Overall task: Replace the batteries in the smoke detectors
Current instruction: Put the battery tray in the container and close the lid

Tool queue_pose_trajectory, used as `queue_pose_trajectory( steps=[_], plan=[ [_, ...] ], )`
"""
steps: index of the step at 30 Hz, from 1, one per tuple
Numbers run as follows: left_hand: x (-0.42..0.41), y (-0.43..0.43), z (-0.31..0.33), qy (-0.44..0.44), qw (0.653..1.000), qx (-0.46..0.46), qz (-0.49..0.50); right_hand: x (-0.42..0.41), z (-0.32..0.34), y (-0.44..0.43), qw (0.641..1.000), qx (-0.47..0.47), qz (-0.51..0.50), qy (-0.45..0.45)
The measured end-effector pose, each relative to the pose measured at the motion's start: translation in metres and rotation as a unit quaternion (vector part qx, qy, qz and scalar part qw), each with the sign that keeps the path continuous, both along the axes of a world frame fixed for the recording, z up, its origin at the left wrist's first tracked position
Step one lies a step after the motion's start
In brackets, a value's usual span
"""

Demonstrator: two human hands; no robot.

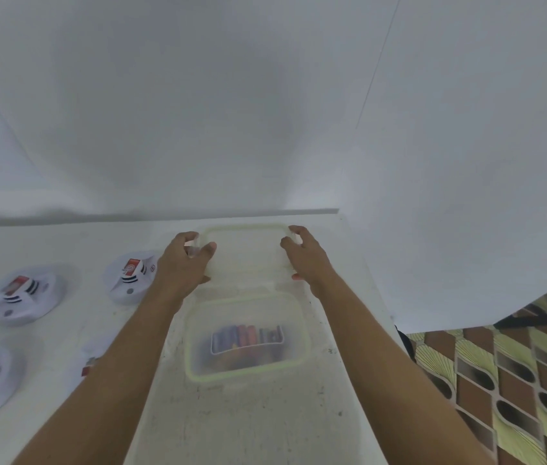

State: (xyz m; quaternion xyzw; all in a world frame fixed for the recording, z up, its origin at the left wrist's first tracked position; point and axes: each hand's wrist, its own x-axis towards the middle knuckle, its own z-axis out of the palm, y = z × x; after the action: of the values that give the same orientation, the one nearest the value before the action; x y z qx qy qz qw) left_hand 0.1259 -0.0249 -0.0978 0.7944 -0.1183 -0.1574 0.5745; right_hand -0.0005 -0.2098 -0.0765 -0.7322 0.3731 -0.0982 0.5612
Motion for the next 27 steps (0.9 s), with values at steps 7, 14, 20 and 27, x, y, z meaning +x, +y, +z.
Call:
queue_pose_trajectory(
  steps=[7,14,20,27],
  plan=[
    [-0.006,-0.012,-0.001,-0.081,0.992,0.069,-0.072,0.013,0.003,0.009,1.000,-0.021,0.019,0.005],
    [-0.005,-0.013,-0.004,-0.095,0.983,0.100,-0.120,0.017,-0.006,0.013,0.999,-0.036,0.001,-0.021],
    [-0.008,-0.013,-0.005,-0.069,0.987,0.084,-0.116,0.020,-0.009,0.012,0.999,-0.031,-0.010,-0.029],
    [-0.009,-0.011,-0.007,-0.030,0.992,0.063,-0.103,0.023,-0.017,0.009,0.999,-0.025,-0.018,-0.039]
  ],
)
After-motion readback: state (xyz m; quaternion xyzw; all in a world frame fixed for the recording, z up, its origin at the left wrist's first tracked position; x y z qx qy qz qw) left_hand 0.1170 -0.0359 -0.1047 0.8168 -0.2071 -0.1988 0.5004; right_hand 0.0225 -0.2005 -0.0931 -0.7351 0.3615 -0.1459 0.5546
